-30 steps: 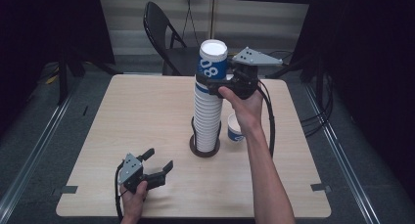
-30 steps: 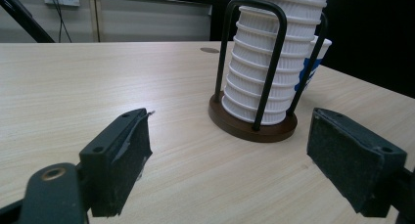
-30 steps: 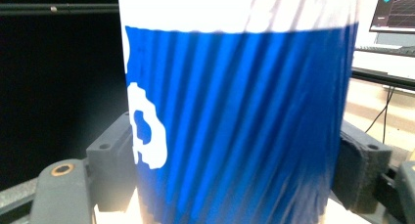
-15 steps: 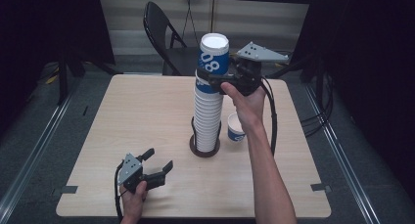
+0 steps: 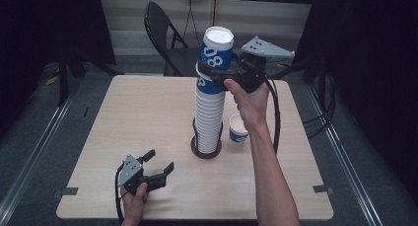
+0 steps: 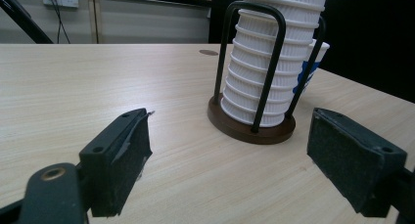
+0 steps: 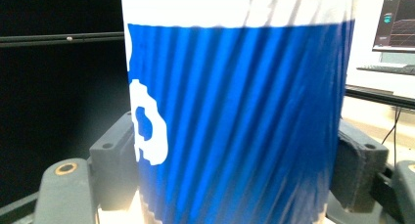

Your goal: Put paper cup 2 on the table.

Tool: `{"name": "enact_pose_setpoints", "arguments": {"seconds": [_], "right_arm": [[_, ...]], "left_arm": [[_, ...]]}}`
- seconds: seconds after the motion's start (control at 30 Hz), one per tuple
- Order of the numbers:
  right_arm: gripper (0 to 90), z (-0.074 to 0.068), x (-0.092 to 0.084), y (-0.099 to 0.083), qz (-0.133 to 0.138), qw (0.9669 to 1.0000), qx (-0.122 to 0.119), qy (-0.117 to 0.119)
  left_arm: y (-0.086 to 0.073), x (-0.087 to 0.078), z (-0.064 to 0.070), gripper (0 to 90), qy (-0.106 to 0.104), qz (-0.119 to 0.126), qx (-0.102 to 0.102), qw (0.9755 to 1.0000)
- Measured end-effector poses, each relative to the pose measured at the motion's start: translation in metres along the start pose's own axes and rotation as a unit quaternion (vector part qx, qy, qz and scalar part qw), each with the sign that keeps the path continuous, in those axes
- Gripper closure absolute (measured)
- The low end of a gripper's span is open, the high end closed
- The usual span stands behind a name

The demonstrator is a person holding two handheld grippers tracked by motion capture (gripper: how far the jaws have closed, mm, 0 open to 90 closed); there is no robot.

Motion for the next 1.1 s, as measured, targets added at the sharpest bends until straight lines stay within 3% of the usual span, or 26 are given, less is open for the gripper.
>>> {"name": "enact_pose_setpoints", "arguments": {"seconds": [0.43, 1.1], "right_arm": [[21.5, 0.0, -0.007, 0.01, 0.017, 0.9998, 0.011, 0.005], [21.7, -0.002, -0.037, 0.019, 0.04, 0.999, 0.021, 0.003]], "left_arm": [[0.0, 0.0, 0.001, 15.8, -0.003, -0.003, 0.005, 1.0], [0.0, 0.0, 0.002, 15.8, -0.005, -0.003, 0.008, 0.9999]]}}
Point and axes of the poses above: each handheld gripper's, and its own axes: x roughly forward along the jaws, y roughly out of its top, z roughly to its right, the point moved 3 cm from there along x, roughly forward along the jaws, and after that the axes turned 6 degrees about -z, right-handed, at the moved point
